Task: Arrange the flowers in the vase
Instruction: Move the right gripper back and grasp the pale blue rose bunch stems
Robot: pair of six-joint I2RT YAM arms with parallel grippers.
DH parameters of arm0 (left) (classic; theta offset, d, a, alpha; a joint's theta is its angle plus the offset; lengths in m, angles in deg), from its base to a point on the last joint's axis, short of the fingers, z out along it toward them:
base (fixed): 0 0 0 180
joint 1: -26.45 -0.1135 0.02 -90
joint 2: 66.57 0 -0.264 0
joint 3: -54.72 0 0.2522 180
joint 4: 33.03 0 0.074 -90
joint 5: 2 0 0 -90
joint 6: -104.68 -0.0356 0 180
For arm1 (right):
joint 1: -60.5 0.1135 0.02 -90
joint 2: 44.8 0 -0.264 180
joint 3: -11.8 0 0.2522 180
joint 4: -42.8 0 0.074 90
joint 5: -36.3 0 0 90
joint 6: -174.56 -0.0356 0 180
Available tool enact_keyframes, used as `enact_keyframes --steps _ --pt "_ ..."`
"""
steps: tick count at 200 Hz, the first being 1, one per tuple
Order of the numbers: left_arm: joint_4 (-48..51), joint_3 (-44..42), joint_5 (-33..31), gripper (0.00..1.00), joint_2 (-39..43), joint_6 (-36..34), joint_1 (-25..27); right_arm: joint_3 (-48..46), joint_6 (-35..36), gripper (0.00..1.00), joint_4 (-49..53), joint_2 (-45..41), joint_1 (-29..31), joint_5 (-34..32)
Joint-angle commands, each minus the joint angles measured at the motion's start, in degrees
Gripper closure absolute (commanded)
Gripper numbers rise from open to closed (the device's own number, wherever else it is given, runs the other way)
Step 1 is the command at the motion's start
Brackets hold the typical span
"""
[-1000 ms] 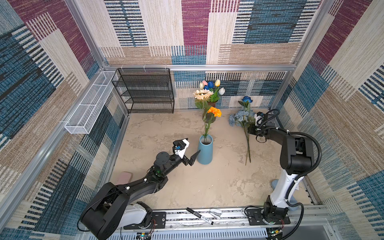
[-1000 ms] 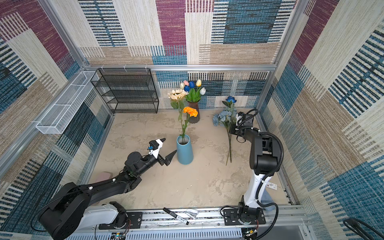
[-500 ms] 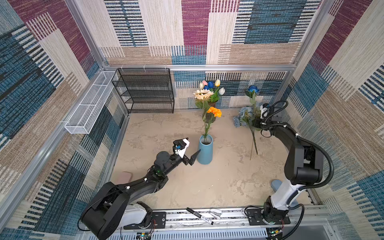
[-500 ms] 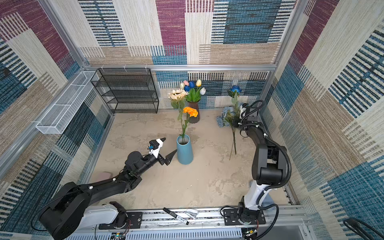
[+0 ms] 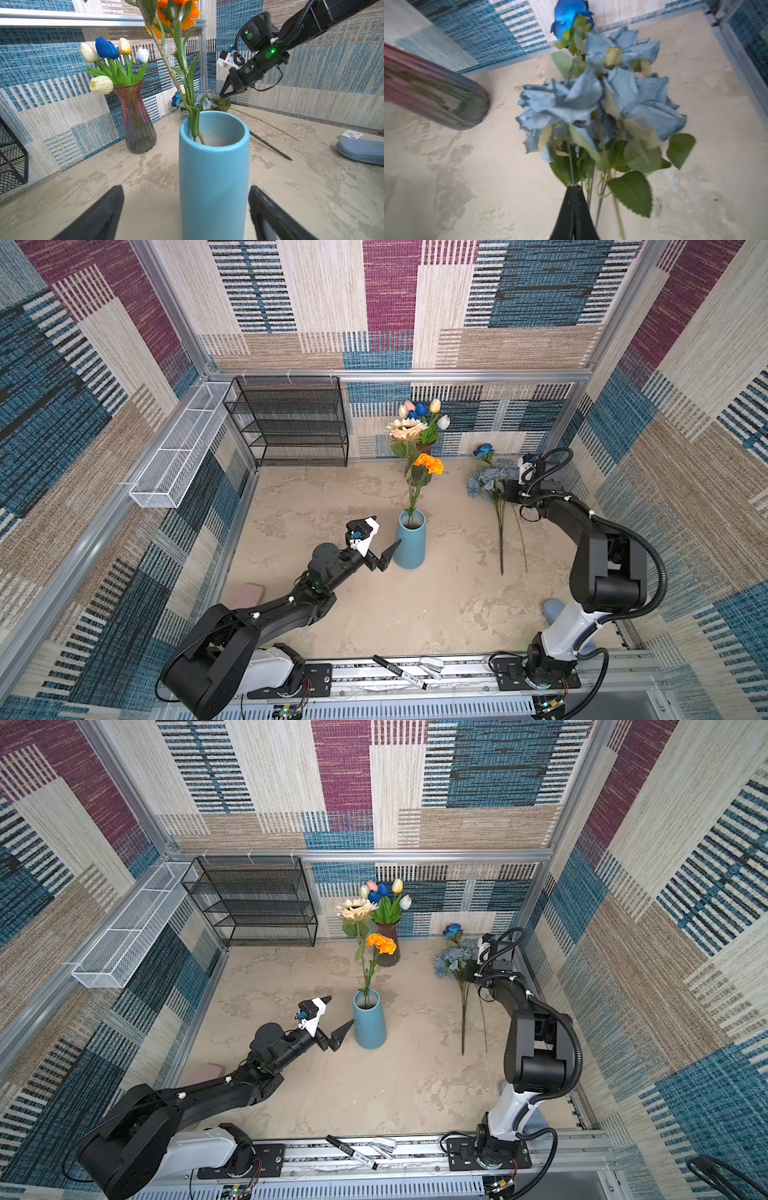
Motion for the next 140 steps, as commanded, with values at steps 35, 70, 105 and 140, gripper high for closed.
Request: enact_keyframes --steps 35,70,105,140 --pt "-2.3 0.4 -0.1 0.04 -1.3 -0.2 0.0 0.7 -2.3 0.78 -1.7 -6.6 0.4 -6.5" --pt "-1.8 0.0 -0.1 0.04 -1.0 -0.6 0.0 1.1 0.4 0.6 3.9 -2.6 -1.6 -13.1" --pt "-1.5 0.0 0.0 0.03 -0.9 -0.9 -0.1 5.0 7.5 0.42 11.8 3.4 -3.3 -11.8" --pt "-1.6 0.4 0.2 0.03 -1.3 -0.8 0.0 4.8 11.1 0.36 14.6 6.1 -3.3 -12.9"
